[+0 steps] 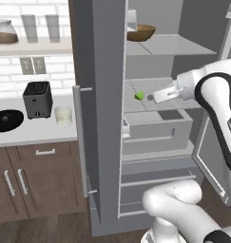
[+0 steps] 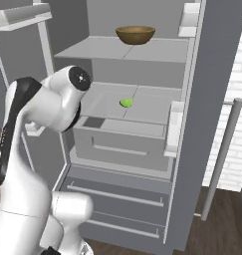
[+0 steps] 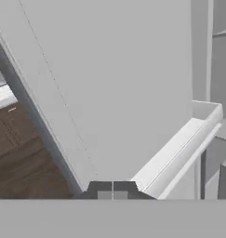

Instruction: Grab a lemon wedge from the fridge and one ice cube from the ice bowl, and put them in the glass of lemonade.

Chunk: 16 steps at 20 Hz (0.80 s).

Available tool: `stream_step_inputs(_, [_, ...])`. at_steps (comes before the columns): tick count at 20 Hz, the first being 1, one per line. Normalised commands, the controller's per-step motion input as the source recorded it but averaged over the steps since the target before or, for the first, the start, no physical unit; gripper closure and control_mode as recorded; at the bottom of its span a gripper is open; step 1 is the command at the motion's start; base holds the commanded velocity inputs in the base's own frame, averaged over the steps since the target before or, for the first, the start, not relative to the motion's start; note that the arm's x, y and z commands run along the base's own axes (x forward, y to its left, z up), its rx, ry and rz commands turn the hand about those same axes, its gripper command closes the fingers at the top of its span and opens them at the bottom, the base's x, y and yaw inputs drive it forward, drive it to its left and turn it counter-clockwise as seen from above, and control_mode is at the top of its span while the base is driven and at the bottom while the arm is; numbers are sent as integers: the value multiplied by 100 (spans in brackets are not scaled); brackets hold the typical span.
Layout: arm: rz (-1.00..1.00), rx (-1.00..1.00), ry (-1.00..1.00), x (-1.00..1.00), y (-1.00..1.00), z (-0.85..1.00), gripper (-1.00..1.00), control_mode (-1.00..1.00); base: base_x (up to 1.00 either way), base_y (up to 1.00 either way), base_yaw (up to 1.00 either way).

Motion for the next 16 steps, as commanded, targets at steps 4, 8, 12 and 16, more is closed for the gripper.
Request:
stream_step_inputs(4, [21, 0, 20, 73, 64, -11, 100, -100, 0, 0, 0])
stream_step_inputs(8, [15, 0, 25, 67, 64, -6, 100, -100, 0, 0, 0])
stream_step_inputs(12, [4, 0, 3, 39, 22, -38, -100, -100, 0, 0, 0])
stream_step_inputs(16, [2, 2, -1, 24, 32, -30, -100, -100, 0, 0, 0])
